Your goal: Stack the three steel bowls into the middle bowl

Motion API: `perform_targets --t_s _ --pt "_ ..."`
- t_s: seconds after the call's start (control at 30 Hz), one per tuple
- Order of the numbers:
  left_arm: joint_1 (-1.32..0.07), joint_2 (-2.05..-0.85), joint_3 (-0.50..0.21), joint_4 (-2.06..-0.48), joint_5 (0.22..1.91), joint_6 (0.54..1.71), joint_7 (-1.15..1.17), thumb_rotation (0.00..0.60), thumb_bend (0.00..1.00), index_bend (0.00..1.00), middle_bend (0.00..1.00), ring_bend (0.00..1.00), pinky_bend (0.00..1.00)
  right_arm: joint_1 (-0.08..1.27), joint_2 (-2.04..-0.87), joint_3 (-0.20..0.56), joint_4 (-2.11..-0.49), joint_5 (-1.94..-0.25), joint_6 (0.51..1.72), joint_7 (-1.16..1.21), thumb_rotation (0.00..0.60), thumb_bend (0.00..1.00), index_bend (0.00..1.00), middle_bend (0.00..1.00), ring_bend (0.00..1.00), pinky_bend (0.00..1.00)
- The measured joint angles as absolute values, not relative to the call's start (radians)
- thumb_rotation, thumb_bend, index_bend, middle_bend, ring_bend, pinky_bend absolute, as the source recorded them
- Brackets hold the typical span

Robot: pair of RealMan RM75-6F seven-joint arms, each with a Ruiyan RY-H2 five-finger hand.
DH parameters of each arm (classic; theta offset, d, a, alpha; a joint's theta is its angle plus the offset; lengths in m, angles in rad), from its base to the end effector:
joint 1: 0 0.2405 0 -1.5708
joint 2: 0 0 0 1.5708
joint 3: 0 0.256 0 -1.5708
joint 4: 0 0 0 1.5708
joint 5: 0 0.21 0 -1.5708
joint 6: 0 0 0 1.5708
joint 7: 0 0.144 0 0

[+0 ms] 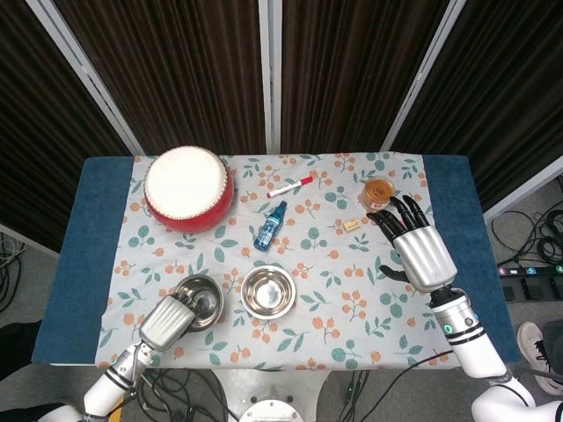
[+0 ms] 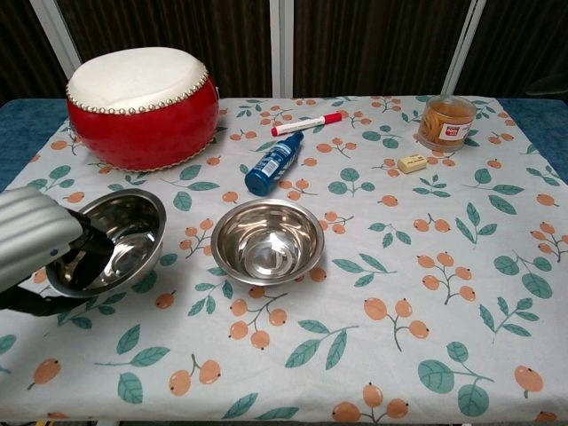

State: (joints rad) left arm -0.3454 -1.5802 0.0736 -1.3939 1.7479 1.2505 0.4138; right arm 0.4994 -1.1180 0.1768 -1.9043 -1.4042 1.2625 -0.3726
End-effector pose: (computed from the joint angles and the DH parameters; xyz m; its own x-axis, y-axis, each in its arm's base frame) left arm -0.2194 0.2016 -0.0269 0.6420 0.0554 0.7647 0.6457 -0.5768 -0.5004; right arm -0.1532 -0.2848 0.1282 0.4627 0.0607 0.8845 -0.8067 -0.3848 0.4484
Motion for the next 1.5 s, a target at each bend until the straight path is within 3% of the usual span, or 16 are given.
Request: perform_targets --t_s 0.37,0.67,0.73,0.83,0.9,1.23,1.5 --pt "-0.484 -1.639 -0.027 -1.487 1.736 1.136 0.491 0.600 0.34 0.72 0.72 0.62 0.71 0.458 -1.072 0.213 -1.933 -1.427 1.354 -0.322 0.600 0.00 0.16 0.22 0.04 0.03" --pt "-0.560 -1.752 -0.059 -1.437 1.697 1.060 0.510 0.600 0.34 0.72 0.72 0.62 0.71 0.429 -1.026 0.228 -1.958 -1.441 1.390 -0.285 0.600 0.00 0.16 0.23 0.04 0.03" --pt "-0.571 -1.770 -0.064 -1.417 1.695 1.059 0.499 0.600 0.33 0.65 0.68 0.59 0.68 0.425 -1.020 0.231 -1.956 -1.438 1.392 -0.277 0.600 0.00 0.16 0.22 0.04 0.03" --pt "-0.589 -1.782 -0.067 -1.387 1.691 1.055 0.467 0.600 0.25 0.35 0.45 0.38 0.50 0.421 -1.015 0.236 -1.951 -1.430 1.393 -0.266 0.600 0.00 0.16 0.22 0.04 0.03" --pt "-0.601 -1.773 -0.067 -1.385 1.687 1.039 0.458 0.600 0.21 0.25 0.35 0.29 0.42 0.420 -1.013 0.238 -1.948 -1.428 1.393 -0.258 0.600 0.00 0.16 0.22 0.04 0.03" --pt "-0.572 -1.610 -0.076 -1.471 1.628 1.092 0.467 0.600 0.17 0.23 0.32 0.26 0.38 0.409 -1.012 0.229 -1.946 -1.444 1.394 -0.246 0.600 0.00 0.16 0.22 0.04 0.03" --pt "-0.428 -1.501 -0.114 -1.481 1.471 1.275 0.383 0.600 0.16 0.23 0.28 0.21 0.33 0.370 -1.045 0.158 -1.889 -1.472 1.393 -0.270 0.600 0.00 0.16 0.21 0.02 0.00"
